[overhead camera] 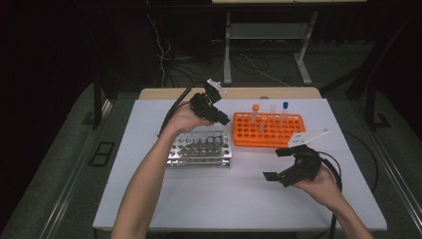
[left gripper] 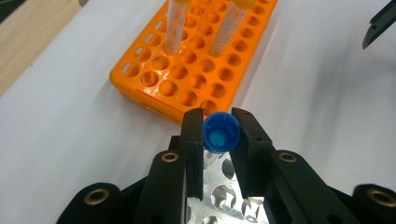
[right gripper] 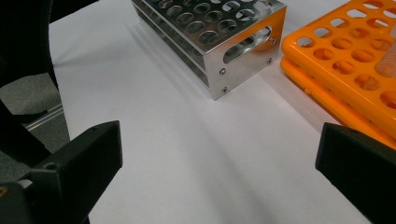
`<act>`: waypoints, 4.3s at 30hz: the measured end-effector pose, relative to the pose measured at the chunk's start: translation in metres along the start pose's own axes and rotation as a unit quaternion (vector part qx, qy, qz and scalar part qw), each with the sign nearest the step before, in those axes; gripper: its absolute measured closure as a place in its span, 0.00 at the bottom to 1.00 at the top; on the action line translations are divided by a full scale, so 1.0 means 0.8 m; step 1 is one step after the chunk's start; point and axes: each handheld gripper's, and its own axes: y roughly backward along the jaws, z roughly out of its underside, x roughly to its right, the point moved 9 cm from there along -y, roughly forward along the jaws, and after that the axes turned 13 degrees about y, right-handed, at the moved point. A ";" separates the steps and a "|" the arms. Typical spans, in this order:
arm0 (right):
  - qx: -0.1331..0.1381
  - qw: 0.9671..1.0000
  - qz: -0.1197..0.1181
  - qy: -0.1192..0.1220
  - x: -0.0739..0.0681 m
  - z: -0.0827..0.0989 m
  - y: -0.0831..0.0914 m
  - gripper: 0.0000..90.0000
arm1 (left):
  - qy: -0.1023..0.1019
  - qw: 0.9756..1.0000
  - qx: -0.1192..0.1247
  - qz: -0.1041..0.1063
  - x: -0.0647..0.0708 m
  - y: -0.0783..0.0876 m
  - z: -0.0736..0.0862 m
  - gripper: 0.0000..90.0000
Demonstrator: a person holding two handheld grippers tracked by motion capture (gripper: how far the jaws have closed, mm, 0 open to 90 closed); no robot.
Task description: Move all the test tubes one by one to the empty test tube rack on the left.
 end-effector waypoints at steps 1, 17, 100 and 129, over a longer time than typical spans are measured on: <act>0.001 1.000 0.001 0.000 0.001 0.001 0.001 0.00 | 0.000 1.000 -0.001 -0.001 -0.002 -0.002 0.001 0.82; 0.006 1.000 0.007 -0.007 0.005 0.008 0.005 0.00 | 0.013 1.000 -0.013 0.008 -0.010 -0.022 0.021 0.81; -0.050 0.987 0.127 -0.090 0.261 0.040 0.012 0.45 | 0.074 0.978 0.196 -0.015 0.068 0.122 0.133 0.00; -0.056 0.986 0.155 -0.038 0.268 0.029 -0.020 0.85 | 0.080 0.979 0.188 -0.015 0.064 0.116 0.144 0.00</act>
